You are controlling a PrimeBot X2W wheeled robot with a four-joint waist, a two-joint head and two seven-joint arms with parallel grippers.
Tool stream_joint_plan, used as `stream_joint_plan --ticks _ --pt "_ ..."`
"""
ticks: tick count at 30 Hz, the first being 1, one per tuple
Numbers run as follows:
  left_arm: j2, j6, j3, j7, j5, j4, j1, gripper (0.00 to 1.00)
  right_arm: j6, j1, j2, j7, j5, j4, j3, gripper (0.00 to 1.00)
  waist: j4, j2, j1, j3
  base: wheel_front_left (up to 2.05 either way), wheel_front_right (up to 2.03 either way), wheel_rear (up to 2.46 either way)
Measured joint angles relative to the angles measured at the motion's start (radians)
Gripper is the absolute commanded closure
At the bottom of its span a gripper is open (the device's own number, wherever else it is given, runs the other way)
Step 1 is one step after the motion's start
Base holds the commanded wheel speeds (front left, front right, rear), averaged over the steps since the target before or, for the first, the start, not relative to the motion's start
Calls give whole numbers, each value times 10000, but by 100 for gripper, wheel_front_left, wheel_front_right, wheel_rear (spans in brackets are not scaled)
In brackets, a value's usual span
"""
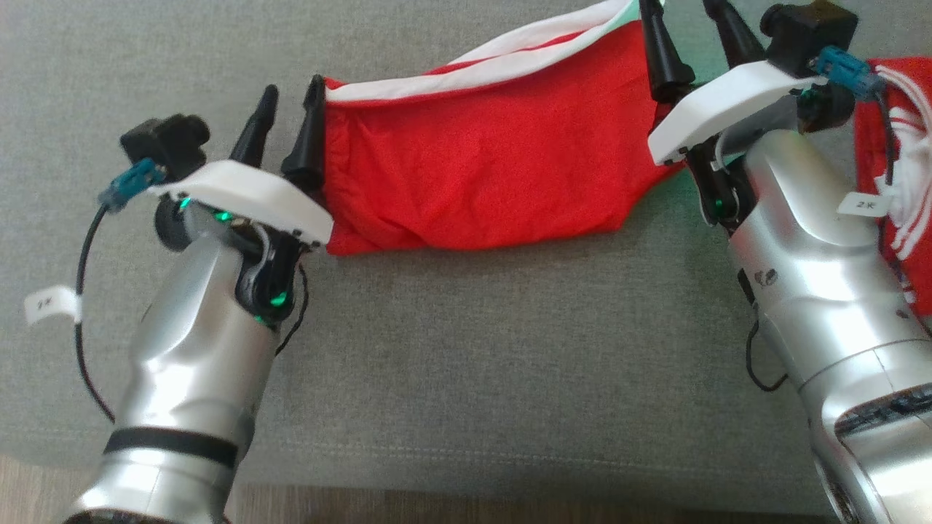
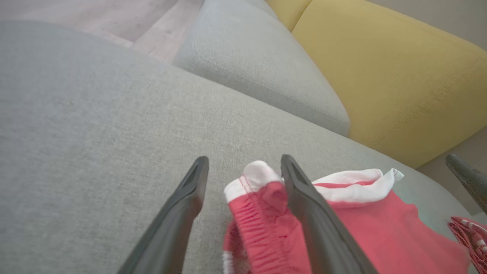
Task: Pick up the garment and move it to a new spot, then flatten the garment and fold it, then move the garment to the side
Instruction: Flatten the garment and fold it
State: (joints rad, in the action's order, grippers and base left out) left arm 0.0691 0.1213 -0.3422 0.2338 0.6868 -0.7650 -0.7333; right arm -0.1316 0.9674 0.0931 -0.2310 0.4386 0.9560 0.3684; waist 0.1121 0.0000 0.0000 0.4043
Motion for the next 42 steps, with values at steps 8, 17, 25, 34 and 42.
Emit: stream_joint_plan --ticks 8,17,25,34,42 --pt "489 -959 909 157 -1639 2631 1795 0 0 -1256 81 -201 -1331 -1883 -899 0 -145 0 0 -640 0 0 0" --pt "930 -1404 1254 157 -3266 4945 4108 0 0 -4190 -184 -184 -2558 -4180 -2073 0 -447 0 -1 -1388 0 0 0" --pt "1141 -1563 1214 157 -3593 5344 5134 0 0 -6016 -267 610 -2838 -5910 -2591 0 -613 1 -1 -1749 0 0 0" --pt "1154 -1563 1191 157 -3511 5335 5189 0 0 -6547 -326 1250 -2815 -6953 -2658 0 -631 1 -1 -1754 0 0 0" --pt "1189 -1563 1175 157 -3511 5335 5181 0 0 -6552 -326 1406 -2736 -7175 -2686 0 -581 0 -1 -1695 0 0 0"
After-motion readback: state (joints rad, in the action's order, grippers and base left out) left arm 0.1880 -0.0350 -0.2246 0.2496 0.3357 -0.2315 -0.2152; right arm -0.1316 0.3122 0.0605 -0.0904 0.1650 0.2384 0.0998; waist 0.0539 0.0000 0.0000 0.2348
